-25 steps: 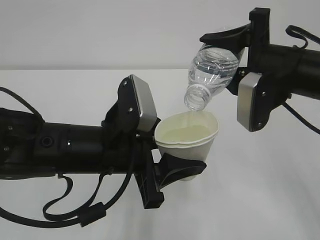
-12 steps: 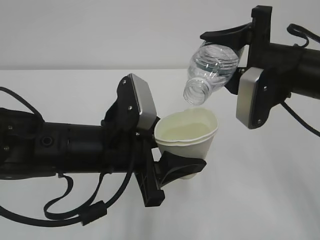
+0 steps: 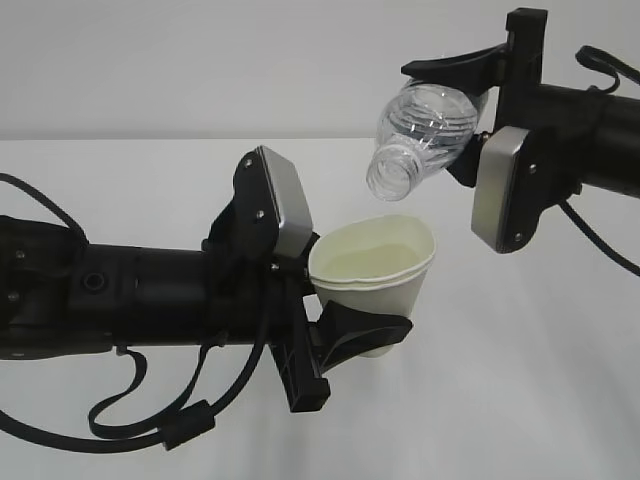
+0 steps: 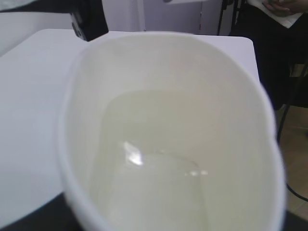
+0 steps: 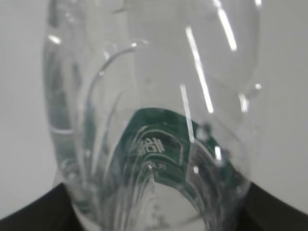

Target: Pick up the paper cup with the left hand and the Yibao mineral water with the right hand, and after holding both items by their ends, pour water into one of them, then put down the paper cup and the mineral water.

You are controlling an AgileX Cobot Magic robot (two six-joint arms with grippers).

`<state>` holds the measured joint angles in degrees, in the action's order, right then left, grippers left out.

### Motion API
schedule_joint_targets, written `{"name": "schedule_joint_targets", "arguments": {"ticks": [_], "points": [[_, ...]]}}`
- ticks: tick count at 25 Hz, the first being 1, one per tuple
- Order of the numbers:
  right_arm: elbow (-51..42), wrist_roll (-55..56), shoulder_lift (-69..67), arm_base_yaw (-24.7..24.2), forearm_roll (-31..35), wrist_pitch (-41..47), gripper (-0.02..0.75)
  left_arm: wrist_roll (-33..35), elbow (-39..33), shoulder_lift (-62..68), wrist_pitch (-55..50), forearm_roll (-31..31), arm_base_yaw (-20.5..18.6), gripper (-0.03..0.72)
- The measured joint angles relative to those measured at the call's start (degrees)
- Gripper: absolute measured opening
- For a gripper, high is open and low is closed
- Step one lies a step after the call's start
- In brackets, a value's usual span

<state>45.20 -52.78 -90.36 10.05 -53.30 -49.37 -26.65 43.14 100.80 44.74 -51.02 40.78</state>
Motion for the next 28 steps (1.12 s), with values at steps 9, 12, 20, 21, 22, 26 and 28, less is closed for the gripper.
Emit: {"name": "schedule_joint_targets", "arguments": {"ticks": [9, 12, 20, 21, 22, 26, 28], "points": [[0.00, 2.87, 0.00, 0.00, 1.45, -0.76, 0.445, 0.00, 0.00, 0.00, 0.00, 0.09, 0.00, 0.375], [0.00, 3.61, 0.00, 0.00, 2.71, -1.50, 0.445, 0.00, 0.00, 0.00, 0.00, 0.09, 0.00, 0.375], [0.00, 7.38, 0.00, 0.00, 4.52, -2.09, 0.445, 0.00, 0.00, 0.00, -0.04, 0.09, 0.00, 0.375], [0.00, 7.51, 0.00, 0.00, 5.13, -2.20, 0.445, 0.00, 0.00, 0.00, -0.04, 0.09, 0.00, 0.375], [0.00, 7.92, 0.00, 0.00, 5.57, -2.42, 0.445, 0.00, 0.00, 0.00, -0.13, 0.09, 0.00, 0.375], [0.00, 10.07, 0.00, 0.00, 7.47, -3.17, 0.445, 0.00, 0.00, 0.00, -0.13, 0.09, 0.00, 0.375], [0.00, 10.65, 0.00, 0.00, 8.51, -3.47, 0.445, 0.00, 0.00, 0.00, -0.13, 0.09, 0.00, 0.375]]}}
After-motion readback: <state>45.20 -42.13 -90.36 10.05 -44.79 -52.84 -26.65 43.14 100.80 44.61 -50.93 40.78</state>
